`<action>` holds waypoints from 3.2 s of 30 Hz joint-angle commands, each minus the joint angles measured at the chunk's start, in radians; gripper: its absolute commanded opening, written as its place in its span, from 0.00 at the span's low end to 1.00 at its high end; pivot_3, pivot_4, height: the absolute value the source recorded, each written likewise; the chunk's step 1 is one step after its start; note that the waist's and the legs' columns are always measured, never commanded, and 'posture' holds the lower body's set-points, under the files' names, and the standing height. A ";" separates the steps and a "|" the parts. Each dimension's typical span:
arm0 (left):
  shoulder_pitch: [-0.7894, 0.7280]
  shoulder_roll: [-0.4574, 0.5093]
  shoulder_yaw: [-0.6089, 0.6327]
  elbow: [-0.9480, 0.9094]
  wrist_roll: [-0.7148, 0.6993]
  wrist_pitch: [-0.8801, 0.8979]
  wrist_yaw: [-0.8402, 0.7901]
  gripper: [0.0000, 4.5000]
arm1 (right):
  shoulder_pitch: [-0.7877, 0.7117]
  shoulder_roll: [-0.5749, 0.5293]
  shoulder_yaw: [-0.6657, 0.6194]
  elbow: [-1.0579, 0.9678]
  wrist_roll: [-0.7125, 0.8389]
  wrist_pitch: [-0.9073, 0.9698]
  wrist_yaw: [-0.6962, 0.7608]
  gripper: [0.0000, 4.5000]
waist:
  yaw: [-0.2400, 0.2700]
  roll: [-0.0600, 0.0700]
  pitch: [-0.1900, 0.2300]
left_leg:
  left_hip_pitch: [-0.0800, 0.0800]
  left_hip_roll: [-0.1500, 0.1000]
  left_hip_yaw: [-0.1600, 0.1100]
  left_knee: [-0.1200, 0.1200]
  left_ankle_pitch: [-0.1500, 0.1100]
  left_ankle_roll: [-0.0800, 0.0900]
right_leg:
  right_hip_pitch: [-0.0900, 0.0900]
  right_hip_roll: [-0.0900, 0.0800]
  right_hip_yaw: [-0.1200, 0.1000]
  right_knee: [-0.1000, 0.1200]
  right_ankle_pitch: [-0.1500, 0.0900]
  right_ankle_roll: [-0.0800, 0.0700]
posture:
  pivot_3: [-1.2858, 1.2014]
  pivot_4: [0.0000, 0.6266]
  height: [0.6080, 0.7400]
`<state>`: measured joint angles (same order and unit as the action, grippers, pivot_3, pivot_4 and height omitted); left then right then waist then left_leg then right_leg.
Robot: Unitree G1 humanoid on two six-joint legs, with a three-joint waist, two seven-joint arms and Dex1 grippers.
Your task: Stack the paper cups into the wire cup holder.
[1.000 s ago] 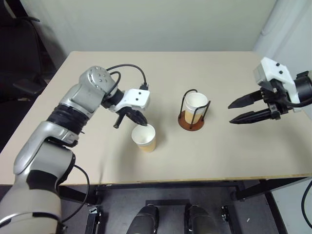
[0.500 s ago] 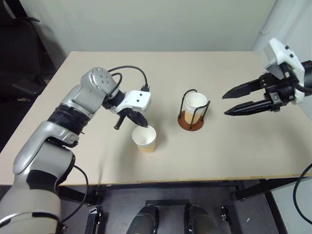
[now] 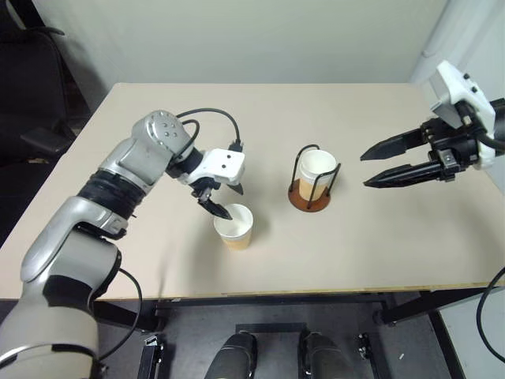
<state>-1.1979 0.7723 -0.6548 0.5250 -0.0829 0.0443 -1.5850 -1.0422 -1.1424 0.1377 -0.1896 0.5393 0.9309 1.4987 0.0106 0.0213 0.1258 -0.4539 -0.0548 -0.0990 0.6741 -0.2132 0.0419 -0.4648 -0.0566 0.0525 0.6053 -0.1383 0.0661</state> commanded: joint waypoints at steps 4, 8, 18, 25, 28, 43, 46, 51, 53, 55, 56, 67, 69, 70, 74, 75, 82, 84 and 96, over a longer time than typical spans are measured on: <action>-0.016 0.014 -0.005 -0.002 -0.004 -0.016 -0.029 0.79 | -0.029 -0.005 -0.077 -0.031 0.074 0.017 0.000 0.52 | 0.000 0.000 0.000 | 0.000 0.000 0.000 0.000 0.000 0.000 | 0.000 0.000 0.000 0.000 0.000 0.000 | 0.52 0.24 1.00; -0.014 0.020 -0.024 -0.010 -0.010 -0.016 -0.029 0.79 | -0.044 0.010 -0.097 -0.034 0.114 0.037 -0.021 0.52 | 0.000 0.000 0.000 | 0.000 0.000 0.000 0.000 0.000 0.000 | 0.000 0.000 0.000 0.000 0.000 0.000 | 0.52 0.24 1.00; -0.013 0.024 -0.061 -0.020 -0.027 -0.013 -0.029 0.58 | -0.035 0.006 -0.094 -0.033 0.117 0.023 -0.048 0.52 | 0.000 0.000 0.000 | 0.000 0.000 0.000 0.000 0.000 0.000 | 0.000 0.000 0.000 0.000 0.000 0.000 | 0.52 0.24 1.00; -0.054 0.028 -0.102 0.004 -0.071 -0.001 -0.029 0.04 | -0.008 -0.009 -0.094 -0.036 0.114 0.024 -0.053 0.52 | 0.002 0.000 0.000 | 0.000 0.000 0.000 0.000 0.000 0.000 | 0.000 0.000 0.000 0.000 0.000 0.000 | 0.52 0.24 1.00; -0.088 0.013 -0.096 0.053 -0.076 -0.006 -0.029 0.01 | 0.003 -0.017 -0.091 -0.028 0.111 0.021 -0.049 0.52 | 0.003 0.000 0.000 | -0.001 0.000 0.000 0.000 0.000 0.000 | 0.000 0.000 0.000 0.000 0.000 0.000 | 0.52 0.24 1.00; -0.375 -0.057 -0.042 0.462 -0.023 -0.099 -0.029 0.01 | -0.067 0.012 -0.037 0.084 0.037 -0.061 -0.025 0.52 | 0.003 0.000 0.000 | -0.003 0.000 0.000 0.000 -0.001 0.001 | -0.001 0.000 0.000 -0.003 -0.001 0.001 | 0.52 0.24 1.00; -0.438 -0.089 -0.002 0.548 0.016 -0.119 -0.029 0.01 | -0.070 0.018 -0.035 0.093 0.026 -0.072 -0.020 0.52 | 0.004 0.000 0.000 | -0.004 0.000 0.000 0.000 -0.002 0.002 | -0.001 0.000 0.000 -0.005 -0.001 0.002 | 0.52 0.24 1.00; -0.522 -0.159 0.082 0.662 0.101 -0.148 0.014 0.01 | -0.075 0.024 -0.031 0.108 0.011 -0.090 -0.013 0.52 | 0.006 0.000 0.000 | -0.007 0.000 0.001 -0.002 -0.003 0.003 | -0.003 -0.001 0.000 -0.010 -0.001 0.003 | 0.52 0.24 1.00; -0.546 -0.186 0.114 0.689 0.124 -0.149 0.039 0.01 | -0.076 0.023 -0.030 0.111 0.006 -0.093 -0.011 0.52 | 0.006 -0.001 0.000 | -0.008 -0.001 0.002 -0.004 -0.002 0.003 | -0.003 0.000 0.000 -0.012 -0.001 0.004 | 0.52 0.24 1.00; -0.576 -0.221 0.149 0.714 0.144 -0.145 0.091 0.01 | -0.078 0.021 -0.028 0.114 -0.001 -0.098 -0.009 0.52 | 0.006 -0.001 0.001 | -0.009 0.000 0.002 -0.003 -0.002 0.001 | -0.003 -0.002 0.001 -0.013 -0.001 0.006 | 0.52 0.24 1.00; -0.587 -0.234 0.168 0.724 0.151 -0.138 0.109 0.01 | -0.078 0.020 -0.029 0.114 -0.003 -0.098 -0.009 0.52 | 0.007 -0.002 0.000 | -0.009 -0.001 0.004 -0.004 -0.002 0.001 | -0.004 -0.001 0.000 -0.012 -0.001 0.006 | 0.52 0.24 1.00; -0.645 -0.349 0.299 0.769 0.220 -0.141 0.237 0.01 | -0.062 -0.001 -0.048 0.103 -0.016 -0.092 -0.013 0.52 | 0.011 -0.002 0.001 | -0.013 0.000 0.006 -0.001 -0.001 -0.001 | -0.008 -0.001 0.001 -0.013 0.002 0.016 | 0.52 0.24 1.00; -0.650 -0.366 0.313 0.770 0.228 -0.139 0.246 0.01 | -0.059 -0.003 -0.049 0.101 -0.016 -0.092 -0.015 0.52 | 0.010 -0.002 0.001 | -0.013 0.000 0.006 0.000 -0.001 -0.001 | -0.007 -0.002 0.002 -0.012 0.002 0.016 | 0.52 0.24 1.00; -0.651 -0.372 0.320 0.771 0.234 -0.139 0.248 0.01 | -0.057 -0.005 -0.051 0.100 -0.015 -0.092 -0.016 0.52 | 0.011 -0.002 0.001 | -0.013 -0.001 0.007 0.000 -0.001 -0.001 | -0.007 -0.001 0.001 -0.012 0.002 0.016 | 0.52 0.24 1.00; -0.655 -0.411 0.352 0.774 0.245 -0.138 0.283 0.01 | -0.046 -0.010 -0.056 0.093 -0.012 -0.088 -0.021 0.52 | 0.013 -0.002 0.001 | -0.013 0.000 0.007 0.003 -0.002 0.001 | -0.006 -0.002 0.001 -0.011 0.002 0.016 | 0.52 0.24 1.00; -0.656 -0.420 0.359 0.775 0.248 -0.139 0.289 0.01 | -0.045 -0.011 -0.057 0.091 -0.011 -0.087 -0.023 0.52 | 0.013 -0.002 0.001 | -0.013 0.000 0.006 0.004 -0.003 0.001 | -0.006 -0.003 0.003 -0.011 0.002 0.016 | 0.52 0.24 1.00; -0.658 -0.466 0.377 0.779 0.266 -0.138 0.288 0.01 | -0.024 -0.032 -0.068 0.076 -0.006 -0.082 -0.024 0.52 | 0.014 -0.002 0.001 | -0.013 -0.001 0.008 0.009 -0.008 0.009 | -0.004 -0.002 0.003 -0.011 0.004 0.014 | 0.52 0.24 1.00; -0.658 -0.481 0.382 0.781 0.274 -0.134 0.292 0.01 | -0.018 -0.040 -0.071 0.073 -0.005 -0.081 -0.025 0.52 | 0.015 -0.002 0.001 | -0.012 -0.001 0.009 0.009 -0.008 0.010 | -0.003 -0.001 0.003 -0.012 0.003 0.013 | 0.52 0.24 1.00; -0.643 -0.543 0.389 0.789 0.307 -0.131 0.299 0.01 | 0.016 -0.056 -0.101 0.043 0.007 -0.062 -0.036 0.52 | 0.016 -0.002 0.001 | -0.012 -0.001 0.009 0.011 -0.005 0.011 | -0.003 -0.001 0.004 -0.011 0.005 0.014 | 0.52 0.24 1.00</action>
<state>-1.8074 0.2313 -0.2868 1.3185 0.2239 -0.0843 -1.2968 -1.0176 -1.1789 0.0866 -0.1247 0.5303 0.8667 1.4679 0.0264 0.0195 0.1268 -0.4662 -0.0554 -0.0905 0.6852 -0.2181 0.0536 -0.4675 -0.0591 0.0576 0.5947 -0.1332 0.0810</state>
